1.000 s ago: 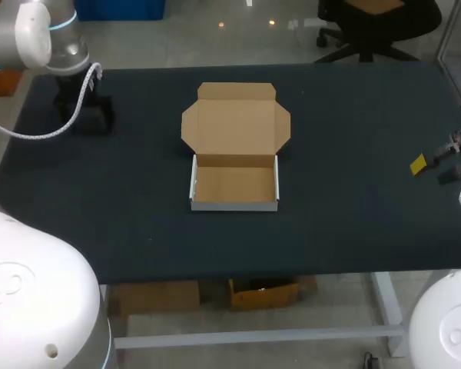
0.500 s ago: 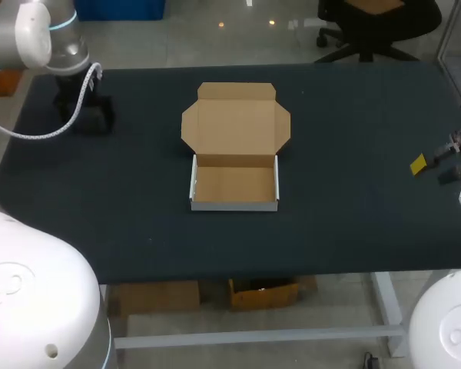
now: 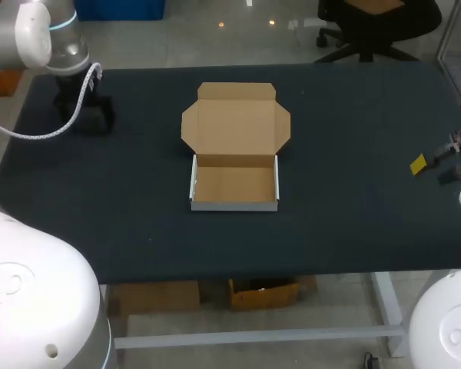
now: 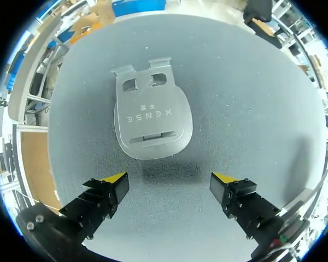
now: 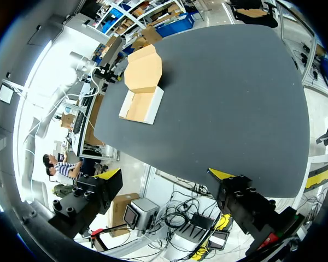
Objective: Assemble the packaging by folding the flat box into shape, placing the metal phone stand inside, and closing the box properly
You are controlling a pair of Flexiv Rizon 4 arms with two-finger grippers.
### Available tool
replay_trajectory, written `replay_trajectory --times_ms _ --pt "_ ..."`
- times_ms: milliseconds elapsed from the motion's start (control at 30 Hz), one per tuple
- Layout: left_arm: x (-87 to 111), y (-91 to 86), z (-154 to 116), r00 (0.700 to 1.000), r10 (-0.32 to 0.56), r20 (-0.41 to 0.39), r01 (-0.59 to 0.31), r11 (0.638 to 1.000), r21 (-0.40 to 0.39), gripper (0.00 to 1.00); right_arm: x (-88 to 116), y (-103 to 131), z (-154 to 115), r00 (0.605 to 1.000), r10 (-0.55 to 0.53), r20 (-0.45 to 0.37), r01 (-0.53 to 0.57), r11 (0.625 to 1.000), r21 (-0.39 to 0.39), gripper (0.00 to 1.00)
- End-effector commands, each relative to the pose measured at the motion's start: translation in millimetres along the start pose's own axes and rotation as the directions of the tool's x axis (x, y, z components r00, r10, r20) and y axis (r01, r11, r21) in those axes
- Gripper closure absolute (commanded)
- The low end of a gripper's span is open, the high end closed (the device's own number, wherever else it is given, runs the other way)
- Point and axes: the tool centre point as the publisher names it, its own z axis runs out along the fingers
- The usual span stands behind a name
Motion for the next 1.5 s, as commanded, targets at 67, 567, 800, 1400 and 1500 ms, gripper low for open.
replay_trajectory --times_ms 67,567,800,1400,1500 --pt "0.8 0.5 -0.6 1.0 -0.001 0.005 0.001 1.0 0.0 0.0 0.3 -0.3 -2.1 1.0 0.0 -0.003 0.0 1.0 0.003 0.0" --pt "0.8 0.5 -0.6 1.0 -0.001 0.005 0.001 1.0 0.0 0.0 0.3 -0.3 -2.1 1.0 0.0 -0.003 0.0 1.0 0.003 0.0" --pt "0.4 0.3 -0.4 1.0 0.0 0.002 0.0 1.0 0.003 0.0 0.3 -0.3 -2.1 1.0 0.0 -0.003 0.0 1.0 0.003 0.0" --pt "-1.7 -19.2 7.0 1.0 -0.008 0.024 0.007 1.0 0.001 0.0 0.3 -0.3 -2.1 1.0 0.0 -0.003 0.0 1.0 0.003 0.0" --pt "-3.3 -24.0 7.1 1.0 -0.01 0.024 0.01 1.0 0.0 0.0 0.3 -0.3 -2.1 1.0 0.0 -0.003 0.0 1.0 0.003 0.0"
